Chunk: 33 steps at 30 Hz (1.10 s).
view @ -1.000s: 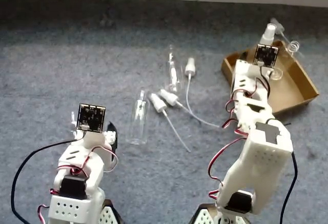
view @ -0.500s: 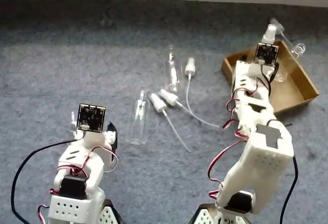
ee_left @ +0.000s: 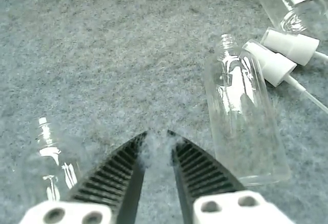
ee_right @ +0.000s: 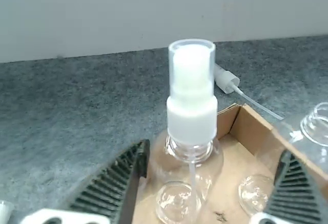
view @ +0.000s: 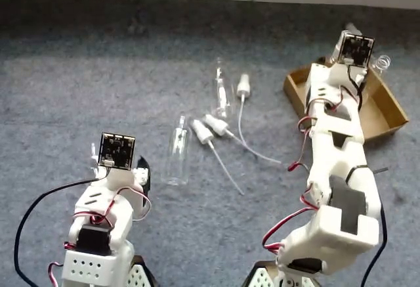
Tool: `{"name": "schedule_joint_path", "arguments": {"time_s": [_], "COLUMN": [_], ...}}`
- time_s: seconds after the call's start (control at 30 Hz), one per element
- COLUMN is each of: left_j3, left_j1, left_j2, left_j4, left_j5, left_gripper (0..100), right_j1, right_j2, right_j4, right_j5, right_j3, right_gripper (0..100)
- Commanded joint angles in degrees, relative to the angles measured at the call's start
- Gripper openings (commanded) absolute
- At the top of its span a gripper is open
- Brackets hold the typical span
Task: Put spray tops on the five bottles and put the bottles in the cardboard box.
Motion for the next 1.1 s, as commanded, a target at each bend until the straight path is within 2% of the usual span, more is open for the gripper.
{"name": "schedule_joint_path", "arguments": {"time_s": [0.0,0.27,0.47,0.63,0.87,1.07], "left_j3": [1.19,1.19,1.19,1.19,1.19,1.19], "left_j1": [-0.40,-0.48,-0.57,-0.57,-0.57,-0.66], "left_j2": [-0.48,-0.48,-0.48,-0.48,-0.48,-0.48], "left_j4": [-1.05,-1.05,-1.05,-1.05,-1.05,-1.05], "left_j5": [0.26,0.26,0.26,0.26,0.26,0.26], "left_gripper": [0,0,0,0,0,0], "right_j1": [-0.57,-0.40,-0.75,-2.68,-9.71,-17.89], "right_j2": [-5.93,-13.93,-23.69,-31.60,-34.86,-34.86], "right_j4": [4.70,14.29,25.27,41.19,64.57,74.77], "right_j5": [0.09,0.09,0.09,0.35,0.09,-0.18], "right_j3": [-0.84,-1.01,-1.10,-3.12,-18.07,-25.45], "right_gripper": [33.8,33.8,33.7,33.7,33.7,33.7]}}
